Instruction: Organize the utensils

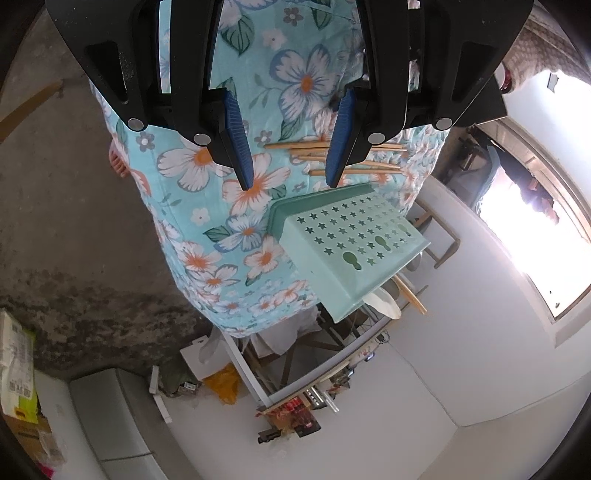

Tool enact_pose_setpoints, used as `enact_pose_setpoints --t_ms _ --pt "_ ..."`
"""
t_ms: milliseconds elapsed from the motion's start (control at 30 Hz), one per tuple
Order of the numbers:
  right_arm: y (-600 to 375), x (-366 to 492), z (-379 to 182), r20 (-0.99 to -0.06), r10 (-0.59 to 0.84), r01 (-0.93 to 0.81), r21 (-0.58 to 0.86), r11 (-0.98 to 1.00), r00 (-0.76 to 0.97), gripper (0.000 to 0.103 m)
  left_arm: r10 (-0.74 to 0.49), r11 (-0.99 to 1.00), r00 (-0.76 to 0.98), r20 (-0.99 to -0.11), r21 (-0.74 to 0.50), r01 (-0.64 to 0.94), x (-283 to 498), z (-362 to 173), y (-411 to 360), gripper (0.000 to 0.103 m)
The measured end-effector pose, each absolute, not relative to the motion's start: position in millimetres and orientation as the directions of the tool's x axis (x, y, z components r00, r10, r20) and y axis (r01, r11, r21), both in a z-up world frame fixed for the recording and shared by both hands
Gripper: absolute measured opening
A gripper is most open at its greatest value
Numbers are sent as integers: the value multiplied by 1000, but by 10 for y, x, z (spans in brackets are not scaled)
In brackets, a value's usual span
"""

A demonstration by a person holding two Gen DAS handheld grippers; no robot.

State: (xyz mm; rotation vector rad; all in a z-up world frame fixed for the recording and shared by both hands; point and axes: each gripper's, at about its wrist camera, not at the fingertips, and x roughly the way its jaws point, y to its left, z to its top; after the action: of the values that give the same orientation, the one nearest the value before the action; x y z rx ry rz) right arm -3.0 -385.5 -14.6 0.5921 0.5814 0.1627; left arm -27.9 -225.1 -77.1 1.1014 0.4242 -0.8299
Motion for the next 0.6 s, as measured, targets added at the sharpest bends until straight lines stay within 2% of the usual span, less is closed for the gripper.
enact_pose_setpoints --t_ms 100,233,300,600 --pt "-3815 -13 -154 -473 315 13 569 822 823 40 -411 251 624 -664 576 778 -299 -675 -2167 5" --pt "-3804 6 -203 -485 320 27 582 813 814 43 -424 290 661 -619 598 747 -262 -642 -2197 20" --pt "-3840 -1 -245 -488 322 42 598 800 811 47 -439 306 664 -605 594 744 -211 -626 -2247 21" --pt "-4011 -56 -456 -492 343 79 653 753 800 47 -474 237 654 -589 631 739 -36 -689 -2650 21"
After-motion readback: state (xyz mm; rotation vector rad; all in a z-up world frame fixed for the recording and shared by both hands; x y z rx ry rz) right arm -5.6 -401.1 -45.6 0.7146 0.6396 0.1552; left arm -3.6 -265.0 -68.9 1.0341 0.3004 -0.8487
